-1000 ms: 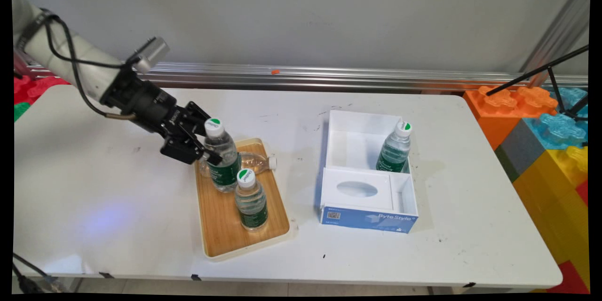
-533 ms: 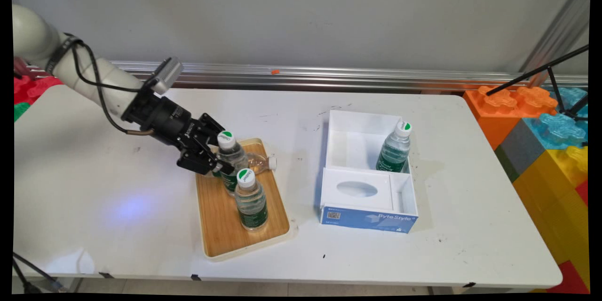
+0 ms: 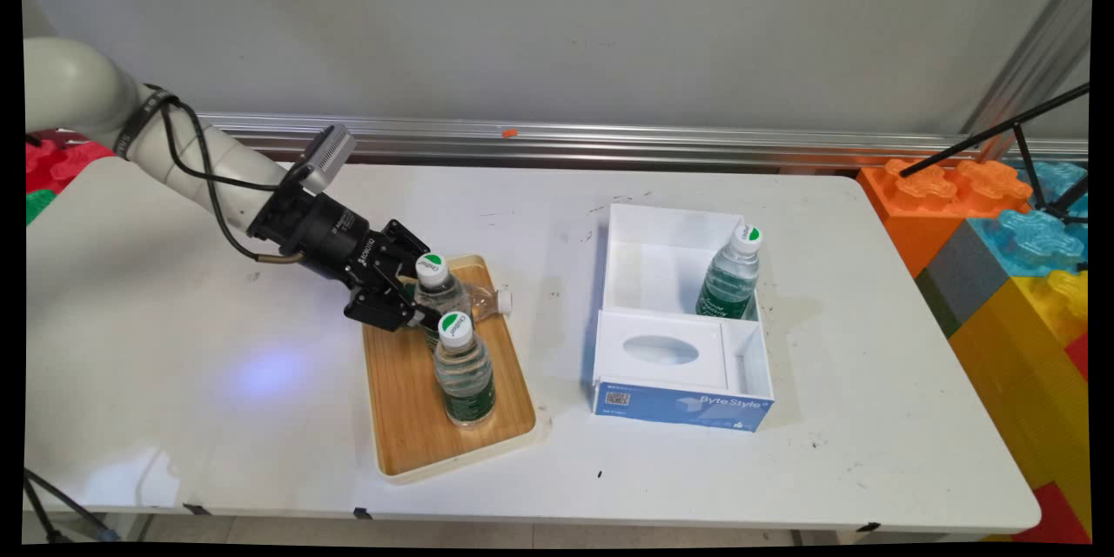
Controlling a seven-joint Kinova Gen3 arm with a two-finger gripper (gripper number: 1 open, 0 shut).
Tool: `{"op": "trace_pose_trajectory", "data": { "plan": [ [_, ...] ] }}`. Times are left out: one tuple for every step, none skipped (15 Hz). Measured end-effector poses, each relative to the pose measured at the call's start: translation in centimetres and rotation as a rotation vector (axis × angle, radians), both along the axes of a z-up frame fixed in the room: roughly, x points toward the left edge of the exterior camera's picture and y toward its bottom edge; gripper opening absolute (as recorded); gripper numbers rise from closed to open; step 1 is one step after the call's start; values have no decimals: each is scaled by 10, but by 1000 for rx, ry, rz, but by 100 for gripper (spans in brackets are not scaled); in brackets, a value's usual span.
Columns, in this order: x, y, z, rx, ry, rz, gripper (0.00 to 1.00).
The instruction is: Place the picked object on the tray
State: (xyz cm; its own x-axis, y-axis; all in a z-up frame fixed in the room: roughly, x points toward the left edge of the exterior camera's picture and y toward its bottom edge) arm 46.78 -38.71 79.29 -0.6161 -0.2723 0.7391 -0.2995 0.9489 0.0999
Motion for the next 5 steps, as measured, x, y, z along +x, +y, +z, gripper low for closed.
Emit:
{"op": "trace_pose_trajectory", "data": {
  "plan": [
    [-1,-1,-2,-1,1,-3,0],
    [-1,-2,-4,-2,3,-5,100],
    [-1,-3,-5,-1,5,-6,100],
    [-1,-3,-6,1,7,-8,100],
    [-2,-4,-7,3,7,-9,100]
  ]
}}
